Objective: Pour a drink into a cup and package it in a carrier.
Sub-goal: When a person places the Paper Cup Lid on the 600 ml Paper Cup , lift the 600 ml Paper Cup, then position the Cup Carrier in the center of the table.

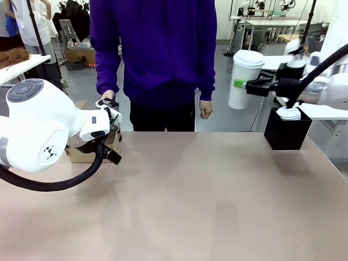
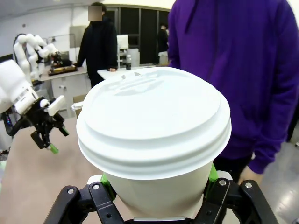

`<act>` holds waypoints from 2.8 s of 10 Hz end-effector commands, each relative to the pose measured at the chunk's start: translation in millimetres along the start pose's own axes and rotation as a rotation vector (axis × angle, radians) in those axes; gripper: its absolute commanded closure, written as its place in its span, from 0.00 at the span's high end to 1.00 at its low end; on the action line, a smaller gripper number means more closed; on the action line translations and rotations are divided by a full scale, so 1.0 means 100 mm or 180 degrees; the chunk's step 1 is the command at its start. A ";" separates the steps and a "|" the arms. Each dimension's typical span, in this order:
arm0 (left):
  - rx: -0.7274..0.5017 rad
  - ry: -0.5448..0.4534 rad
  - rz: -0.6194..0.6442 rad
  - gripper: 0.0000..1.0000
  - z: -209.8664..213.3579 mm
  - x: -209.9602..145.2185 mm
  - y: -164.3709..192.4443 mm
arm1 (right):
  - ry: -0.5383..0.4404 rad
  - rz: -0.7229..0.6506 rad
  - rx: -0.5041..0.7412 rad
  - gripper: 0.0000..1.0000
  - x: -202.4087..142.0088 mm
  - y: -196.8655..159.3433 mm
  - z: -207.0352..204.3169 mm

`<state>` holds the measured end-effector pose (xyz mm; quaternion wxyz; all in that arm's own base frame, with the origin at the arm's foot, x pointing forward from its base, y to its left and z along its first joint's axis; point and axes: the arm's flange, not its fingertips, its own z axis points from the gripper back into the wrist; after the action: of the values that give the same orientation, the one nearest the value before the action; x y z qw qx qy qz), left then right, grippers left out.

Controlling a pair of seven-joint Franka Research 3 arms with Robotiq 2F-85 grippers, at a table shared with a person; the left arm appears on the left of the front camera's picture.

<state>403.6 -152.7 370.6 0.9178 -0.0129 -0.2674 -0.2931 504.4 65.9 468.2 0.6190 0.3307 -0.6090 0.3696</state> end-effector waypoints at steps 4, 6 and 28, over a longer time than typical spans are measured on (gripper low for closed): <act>-0.0004 -0.0001 0.0007 1.00 0.00 -0.01 0.01 | 0.0152 -0.0243 0.0143 0.80 0.35 0.31 0.25; -0.0004 -0.0001 0.0007 1.00 0.00 -0.01 0.01 | 0.0075 -0.0042 0.0002 0.80 0.34 0.29 0.29; 0.0206 0.0418 0.0478 1.00 0.91 0.62 0.13 | 0.0075 -0.0042 0.0002 0.80 0.34 0.29 0.29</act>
<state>409.4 -150.6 460.4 0.9440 0.0068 -0.2285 -0.2378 463.1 56.5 500.7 0.6356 0.3341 -0.5916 0.3668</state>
